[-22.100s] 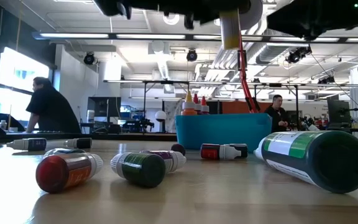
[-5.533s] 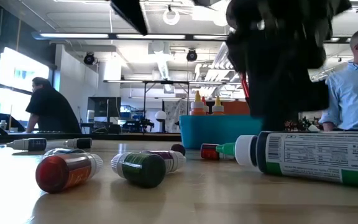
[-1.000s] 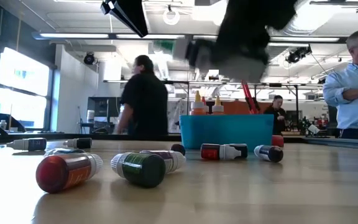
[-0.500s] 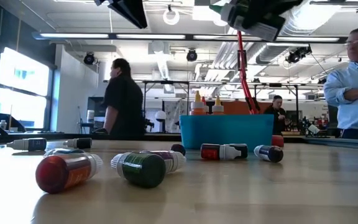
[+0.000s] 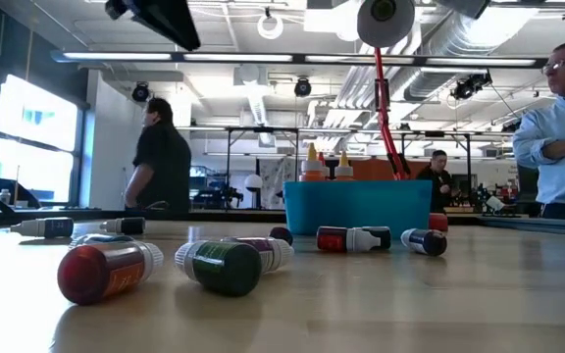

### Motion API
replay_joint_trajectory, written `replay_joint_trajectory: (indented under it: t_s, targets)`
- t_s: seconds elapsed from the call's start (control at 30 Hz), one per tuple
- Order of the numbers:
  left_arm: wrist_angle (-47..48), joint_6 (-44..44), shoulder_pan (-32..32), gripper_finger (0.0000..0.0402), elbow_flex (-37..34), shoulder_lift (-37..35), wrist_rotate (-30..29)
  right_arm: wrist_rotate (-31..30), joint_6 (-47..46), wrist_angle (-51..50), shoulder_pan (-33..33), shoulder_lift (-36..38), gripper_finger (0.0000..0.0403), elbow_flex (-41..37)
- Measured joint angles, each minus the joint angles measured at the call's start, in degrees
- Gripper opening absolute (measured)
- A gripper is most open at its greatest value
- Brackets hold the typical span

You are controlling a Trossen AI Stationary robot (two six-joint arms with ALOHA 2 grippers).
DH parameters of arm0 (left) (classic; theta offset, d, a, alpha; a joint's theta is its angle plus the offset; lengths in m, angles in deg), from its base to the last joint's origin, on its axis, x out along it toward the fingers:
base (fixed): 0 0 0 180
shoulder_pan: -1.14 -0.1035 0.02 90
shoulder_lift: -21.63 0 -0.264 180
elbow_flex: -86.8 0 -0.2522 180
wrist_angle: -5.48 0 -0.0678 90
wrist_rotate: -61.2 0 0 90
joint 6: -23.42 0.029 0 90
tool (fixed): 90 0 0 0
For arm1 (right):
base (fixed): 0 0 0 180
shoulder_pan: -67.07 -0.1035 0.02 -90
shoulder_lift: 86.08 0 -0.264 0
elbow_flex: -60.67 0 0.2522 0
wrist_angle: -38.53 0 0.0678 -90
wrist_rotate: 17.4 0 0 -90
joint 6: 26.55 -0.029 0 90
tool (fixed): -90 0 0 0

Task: Pick & Place food coloring
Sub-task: Put the big green food coloring bottle into the blue container

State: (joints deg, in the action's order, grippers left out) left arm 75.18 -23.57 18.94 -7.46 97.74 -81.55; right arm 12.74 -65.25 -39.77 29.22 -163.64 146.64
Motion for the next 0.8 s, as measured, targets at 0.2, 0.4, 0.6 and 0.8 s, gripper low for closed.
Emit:
replay_joint_trajectory:
  t_s: [0.2,0.4,0.6,0.8]
  targets:
    - [-27.7,15.0,0.9,0.0062,-10.7,-7.0,10.0,-2.8,1.3,-1.2,0.0,10.4,0.0124,-2.4]
    - [-67.0,42.8,-3.9,0.0062,-23.6,-6.8,32.5,2.0,8.1,24.6,1.0,19.5,0.0124,-22.3]
    - [-72.8,36.2,-9.0,0.0062,-25.4,-5.7,36.7,18.0,28.2,72.1,6.6,22.0,0.0124,-40.1]
    - [-70.1,23.2,-10.9,0.0062,-25.3,-2.8,37.1,36.3,34.2,97.3,14.7,21.7,0.0124,-50.7]
